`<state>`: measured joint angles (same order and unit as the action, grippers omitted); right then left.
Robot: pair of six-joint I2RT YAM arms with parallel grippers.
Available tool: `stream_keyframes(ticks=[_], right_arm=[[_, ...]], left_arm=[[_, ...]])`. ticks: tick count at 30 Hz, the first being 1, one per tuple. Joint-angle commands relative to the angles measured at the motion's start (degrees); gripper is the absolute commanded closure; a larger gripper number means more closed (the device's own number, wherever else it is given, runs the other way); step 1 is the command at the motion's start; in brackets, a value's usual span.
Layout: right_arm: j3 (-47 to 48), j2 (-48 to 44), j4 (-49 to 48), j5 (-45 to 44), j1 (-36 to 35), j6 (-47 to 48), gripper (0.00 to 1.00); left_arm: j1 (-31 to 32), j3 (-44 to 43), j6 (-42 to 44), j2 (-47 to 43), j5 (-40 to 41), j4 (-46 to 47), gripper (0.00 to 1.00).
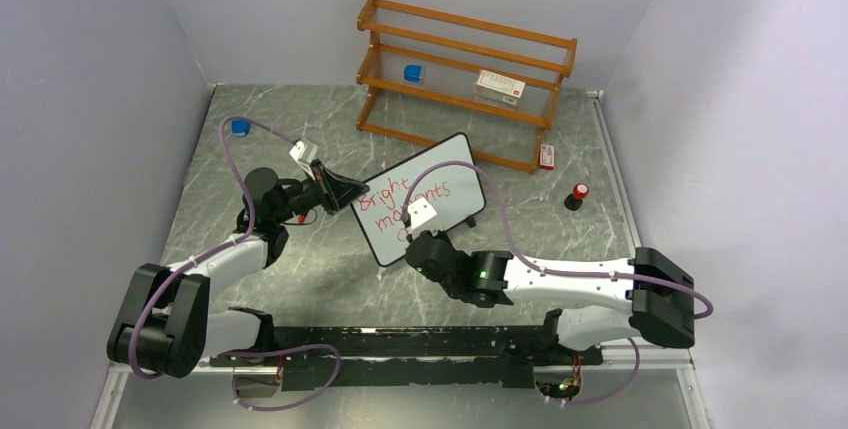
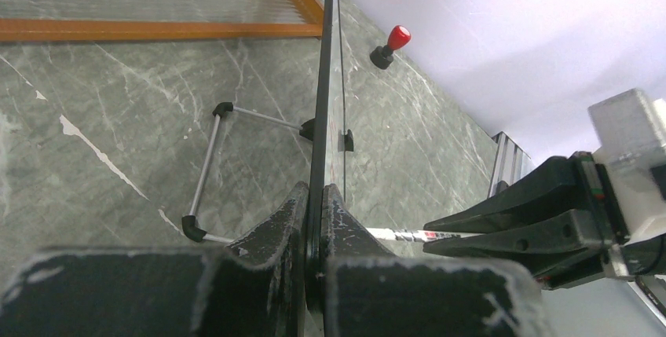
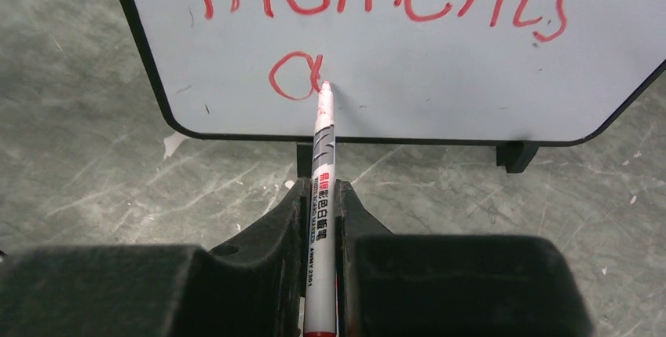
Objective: Write a sentence on the whiteboard
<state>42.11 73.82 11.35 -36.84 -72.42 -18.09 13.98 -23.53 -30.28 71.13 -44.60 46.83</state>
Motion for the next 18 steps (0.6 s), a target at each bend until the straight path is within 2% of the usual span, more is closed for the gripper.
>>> stream_keyframes(ticks=[1, 18], right_arm=[[0.61, -2.69, -2.29, -2.14, 0.60, 0.38, 1.00], [2.70, -1.41, -6.69, -0.66, 3.44, 3.16, 1.00]], left_arm=[[0.52, -0.47, 2.27, -0.08, 0.48, -2.71, 0.95], [0.48, -0.70, 2.47, 0.23, 0.48, -2.79, 0.95]])
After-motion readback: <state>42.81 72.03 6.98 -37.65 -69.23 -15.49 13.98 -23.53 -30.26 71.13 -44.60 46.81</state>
